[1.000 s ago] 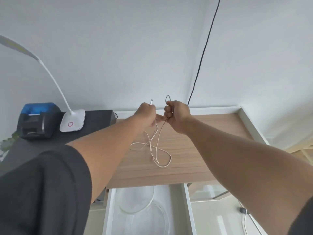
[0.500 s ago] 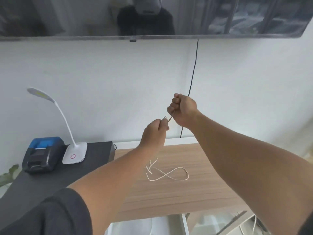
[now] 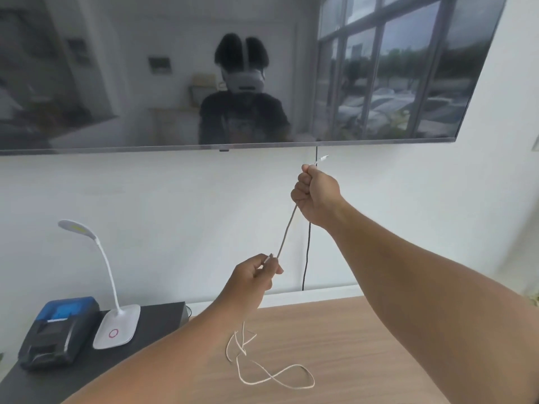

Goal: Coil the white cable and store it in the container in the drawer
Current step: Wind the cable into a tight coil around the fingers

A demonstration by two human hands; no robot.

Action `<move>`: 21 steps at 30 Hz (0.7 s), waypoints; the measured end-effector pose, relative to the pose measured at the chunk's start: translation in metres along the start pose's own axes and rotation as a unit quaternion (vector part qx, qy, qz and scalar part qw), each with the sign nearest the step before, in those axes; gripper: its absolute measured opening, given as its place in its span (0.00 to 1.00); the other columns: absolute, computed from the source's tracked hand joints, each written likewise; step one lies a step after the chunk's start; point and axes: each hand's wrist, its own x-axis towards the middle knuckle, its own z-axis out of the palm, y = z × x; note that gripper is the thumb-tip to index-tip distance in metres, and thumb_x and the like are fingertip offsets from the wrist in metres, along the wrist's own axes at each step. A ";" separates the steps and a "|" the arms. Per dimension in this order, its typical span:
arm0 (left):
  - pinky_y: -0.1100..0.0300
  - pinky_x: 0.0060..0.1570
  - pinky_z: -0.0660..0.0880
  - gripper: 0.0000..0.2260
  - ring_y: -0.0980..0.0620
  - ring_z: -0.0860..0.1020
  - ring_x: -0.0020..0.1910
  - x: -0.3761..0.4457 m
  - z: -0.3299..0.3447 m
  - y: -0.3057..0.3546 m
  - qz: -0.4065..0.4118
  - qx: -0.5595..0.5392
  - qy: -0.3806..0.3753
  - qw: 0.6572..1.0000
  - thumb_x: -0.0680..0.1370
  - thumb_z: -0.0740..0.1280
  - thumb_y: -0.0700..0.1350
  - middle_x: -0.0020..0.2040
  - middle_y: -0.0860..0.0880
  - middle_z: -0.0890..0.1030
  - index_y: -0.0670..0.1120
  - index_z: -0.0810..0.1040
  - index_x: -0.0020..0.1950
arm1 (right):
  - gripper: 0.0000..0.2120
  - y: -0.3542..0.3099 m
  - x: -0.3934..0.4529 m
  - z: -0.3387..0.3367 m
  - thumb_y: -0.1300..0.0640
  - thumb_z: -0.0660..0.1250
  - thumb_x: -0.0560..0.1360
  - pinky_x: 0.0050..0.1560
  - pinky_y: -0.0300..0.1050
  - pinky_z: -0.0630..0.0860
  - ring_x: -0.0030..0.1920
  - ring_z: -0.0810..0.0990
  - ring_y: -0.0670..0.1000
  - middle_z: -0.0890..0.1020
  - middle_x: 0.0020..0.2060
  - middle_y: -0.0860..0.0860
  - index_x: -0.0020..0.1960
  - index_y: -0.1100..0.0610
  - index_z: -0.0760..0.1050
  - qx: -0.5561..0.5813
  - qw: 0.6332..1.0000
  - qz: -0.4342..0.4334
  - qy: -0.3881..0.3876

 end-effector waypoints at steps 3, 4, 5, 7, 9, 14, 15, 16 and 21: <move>0.63 0.25 0.58 0.15 0.53 0.60 0.25 -0.005 0.002 0.009 -0.009 -0.019 -0.032 0.999 0.81 0.61 0.57 0.29 0.54 0.69 0.50 0.77 0.39 | 0.11 -0.013 -0.003 0.009 0.62 0.55 0.83 0.23 0.39 0.57 0.30 0.51 0.49 0.53 0.37 0.49 0.43 0.54 0.66 0.003 1.000 -0.007 -0.014; 0.62 0.27 0.60 0.15 0.52 0.62 0.25 -0.006 0.004 0.015 -0.005 -0.044 -0.042 0.998 0.81 0.61 0.54 0.30 0.52 0.72 0.49 0.77 0.40 | 0.10 -0.016 -0.005 0.013 0.62 0.56 0.84 0.23 0.39 0.57 0.29 0.51 0.49 0.53 0.36 0.49 0.44 0.54 0.67 0.009 1.000 -0.007 -0.020; 0.59 0.28 0.62 0.14 0.51 0.64 0.26 -0.006 0.005 0.022 0.004 -0.071 -0.047 0.996 0.83 0.60 0.51 0.32 0.50 0.75 0.46 0.77 0.42 | 0.09 -0.019 -0.005 0.017 0.62 0.57 0.84 0.23 0.39 0.58 0.28 0.52 0.48 0.54 0.34 0.49 0.45 0.55 0.68 0.017 0.999 -0.009 -0.029; 0.56 0.30 0.64 0.13 0.51 0.65 0.27 -0.004 0.007 0.039 0.018 -0.119 -0.043 0.992 0.85 0.59 0.47 0.35 0.49 0.78 0.42 0.79 0.49 | 0.07 -0.024 -0.007 0.025 0.61 0.58 0.85 0.24 0.38 0.61 0.26 0.56 0.47 0.57 0.30 0.48 0.50 0.58 0.73 0.047 0.998 -0.008 -0.047; 0.58 0.29 0.60 0.12 0.52 0.62 0.27 -0.003 0.008 0.058 0.026 -0.140 -0.031 0.989 0.85 0.59 0.48 0.34 0.51 0.76 0.45 0.81 0.55 | 0.11 -0.030 -0.010 0.034 0.57 0.55 0.87 0.25 0.37 0.66 0.26 0.64 0.46 0.65 0.29 0.47 0.54 0.59 0.75 0.083 0.994 0.010 -0.071; 0.56 0.29 0.57 0.14 0.53 0.60 0.24 -0.006 0.015 0.090 0.099 -0.072 -0.024 0.992 0.85 0.56 0.53 0.30 0.55 0.69 0.53 0.79 0.49 | 0.15 -0.044 -0.017 0.052 0.43 0.57 0.85 0.36 0.43 0.81 0.32 0.82 0.46 0.81 0.34 0.45 0.53 0.50 0.77 0.045 0.993 0.022 -0.106; 0.56 0.29 0.56 0.14 0.53 0.60 0.24 -0.006 0.017 0.093 0.104 -0.068 -0.037 0.992 0.85 0.56 0.53 0.30 0.54 0.68 0.52 0.79 0.49 | 0.15 -0.047 -0.019 0.056 0.42 0.57 0.85 0.34 0.42 0.82 0.30 0.81 0.44 0.82 0.33 0.44 0.53 0.50 0.77 0.058 0.991 0.036 -0.117; 0.57 0.29 0.56 0.14 0.53 0.60 0.24 -0.006 0.017 0.097 0.108 -0.061 -0.049 0.991 0.84 0.56 0.54 0.31 0.52 0.68 0.51 0.78 0.48 | 0.16 -0.051 -0.021 0.059 0.42 0.57 0.85 0.30 0.40 0.81 0.28 0.81 0.43 0.83 0.32 0.43 0.52 0.51 0.77 0.073 0.987 0.051 -0.131; 0.60 0.29 0.53 0.15 0.51 0.59 0.25 -0.006 0.010 0.102 0.022 -0.174 -0.173 0.969 0.83 0.60 0.54 0.31 0.49 0.65 0.48 0.74 0.40 | 0.23 -0.071 -0.034 0.073 0.45 0.54 0.87 0.26 0.41 0.81 0.31 0.87 0.47 0.87 0.34 0.48 0.50 0.57 0.83 0.211 0.949 0.101 -0.210</move>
